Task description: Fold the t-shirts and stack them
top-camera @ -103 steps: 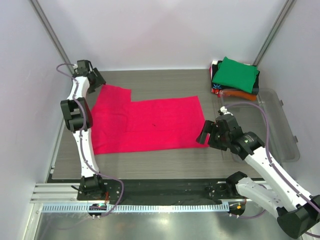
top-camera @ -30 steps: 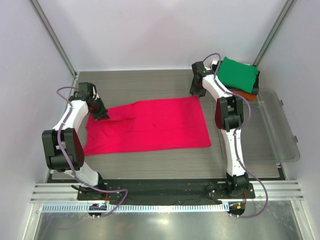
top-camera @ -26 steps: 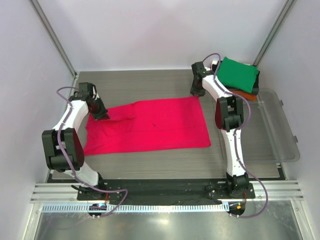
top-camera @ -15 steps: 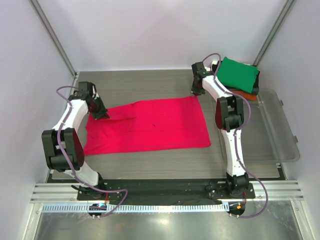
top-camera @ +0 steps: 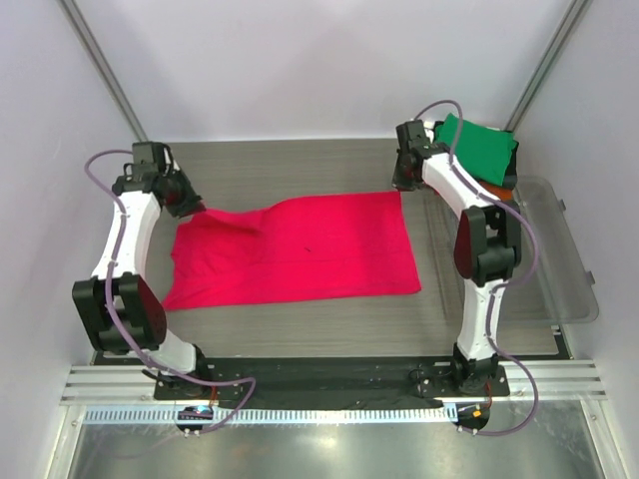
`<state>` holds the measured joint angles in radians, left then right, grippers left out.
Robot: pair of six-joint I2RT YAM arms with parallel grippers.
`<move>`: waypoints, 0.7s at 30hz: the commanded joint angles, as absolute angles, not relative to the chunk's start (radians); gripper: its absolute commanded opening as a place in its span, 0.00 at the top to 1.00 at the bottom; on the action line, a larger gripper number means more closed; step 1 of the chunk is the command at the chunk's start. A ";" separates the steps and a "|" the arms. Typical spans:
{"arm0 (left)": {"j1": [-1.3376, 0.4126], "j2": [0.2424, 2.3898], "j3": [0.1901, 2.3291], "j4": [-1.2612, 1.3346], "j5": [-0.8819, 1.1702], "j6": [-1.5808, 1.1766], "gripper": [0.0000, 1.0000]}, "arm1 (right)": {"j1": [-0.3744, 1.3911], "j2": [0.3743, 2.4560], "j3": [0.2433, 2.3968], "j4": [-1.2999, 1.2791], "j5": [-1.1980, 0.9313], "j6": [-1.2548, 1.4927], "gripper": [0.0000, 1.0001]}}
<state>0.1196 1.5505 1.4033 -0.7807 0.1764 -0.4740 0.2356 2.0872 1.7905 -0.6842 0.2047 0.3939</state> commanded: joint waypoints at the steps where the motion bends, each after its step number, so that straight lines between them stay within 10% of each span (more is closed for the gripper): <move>1: 0.161 1.450 1.381 -0.813 0.198 -0.486 1.00 | 0.242 1.939 1.685 -0.615 0.190 0.382 0.99; 13: 0.227 1.266 1.210 -0.838 0.235 -0.489 1.00 | 0.245 1.740 1.382 -0.511 0.161 0.402 0.99; 15: 0.227 1.256 1.197 -0.830 0.245 -0.491 1.00 | 0.247 1.764 1.385 -0.509 0.155 0.403 0.82; 17: 0.227 1.258 1.180 -0.825 0.262 -0.492 1.00 | 0.247 1.790 1.408 -0.511 0.153 0.406 0.45; 21: 0.227 1.258 1.154 -0.807 0.272 -0.483 1.00 | 0.247 1.874 1.477 -0.511 0.156 0.416 0.34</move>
<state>0.2222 1.2781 1.1702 -0.8280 0.2321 -0.4900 0.2413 1.8214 1.4025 -0.5568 0.1574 0.4030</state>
